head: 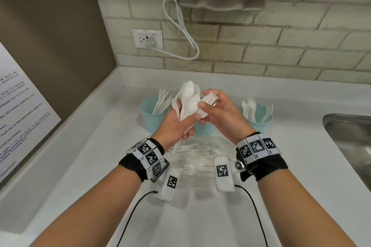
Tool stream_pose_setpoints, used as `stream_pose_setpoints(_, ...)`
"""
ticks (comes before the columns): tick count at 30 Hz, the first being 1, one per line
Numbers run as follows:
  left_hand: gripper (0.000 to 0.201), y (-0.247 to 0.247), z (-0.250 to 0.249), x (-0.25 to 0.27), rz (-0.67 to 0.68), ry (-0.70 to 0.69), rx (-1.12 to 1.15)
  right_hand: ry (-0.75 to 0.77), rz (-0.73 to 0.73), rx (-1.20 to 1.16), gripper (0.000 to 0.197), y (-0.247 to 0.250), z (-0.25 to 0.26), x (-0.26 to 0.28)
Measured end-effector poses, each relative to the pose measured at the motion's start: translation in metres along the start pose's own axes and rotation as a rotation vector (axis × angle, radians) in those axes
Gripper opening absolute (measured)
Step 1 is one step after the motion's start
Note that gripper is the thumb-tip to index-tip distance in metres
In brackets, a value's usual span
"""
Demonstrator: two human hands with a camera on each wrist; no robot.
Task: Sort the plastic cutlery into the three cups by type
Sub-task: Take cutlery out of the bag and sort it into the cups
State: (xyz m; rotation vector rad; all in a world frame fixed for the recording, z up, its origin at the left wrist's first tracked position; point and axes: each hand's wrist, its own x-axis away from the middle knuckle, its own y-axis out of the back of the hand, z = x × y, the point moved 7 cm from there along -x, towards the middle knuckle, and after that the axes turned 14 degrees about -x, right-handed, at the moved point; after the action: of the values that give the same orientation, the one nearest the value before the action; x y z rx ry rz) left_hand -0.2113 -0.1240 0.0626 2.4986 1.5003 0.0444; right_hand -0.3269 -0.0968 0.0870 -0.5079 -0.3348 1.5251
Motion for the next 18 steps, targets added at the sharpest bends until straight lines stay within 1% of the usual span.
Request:
stream_pose_setpoints(2, 0.023, 0.002, 0.0, 0.0, -0.028, 0.006, 0.013, 0.013, -0.036, -0.008, 0.028, 0.002, 0.0, -0.001)
stream_pose_setpoints(4, 0.016, 0.005, 0.001, -0.001, -0.061, 0.015, 0.021, 0.026, -0.075, -0.037, 0.035, 0.003, 0.0, -0.002)
stream_pose_setpoints(5, 0.016, 0.005, 0.0, -0.002, -0.074, 0.014, 0.019, 0.028, -0.094, -0.05, 0.039, 0.004, -0.001, -0.002)
stream_pose_setpoints(7, 0.025, 0.004, -0.002, -0.003, -0.076, 0.001, -0.001, 0.019, -0.113, -0.037, 0.046, 0.005, -0.005, -0.001)
stream_pose_setpoints(9, 0.027, 0.002, -0.004, -0.005, -0.063, -0.015, -0.025, -0.005, -0.094, 0.014, 0.053, 0.005, -0.011, 0.0)
stream_pose_setpoints(12, 0.028, -0.002, -0.005, -0.007, -0.06, -0.02, -0.058, -0.033, -0.089, 0.082, 0.051, 0.006, -0.015, -0.001)
stream_pose_setpoints(14, 0.03, 0.001, -0.002, -0.008, -0.086, 0.011, -0.063, -0.005, -0.115, 0.161, 0.047, 0.009, -0.002, -0.006)
stream_pose_setpoints(18, 0.035, 0.014, 0.007, -0.01, -0.133, 0.043, -0.078, 0.156, -0.191, 0.432, 0.043, 0.016, 0.055, -0.02)
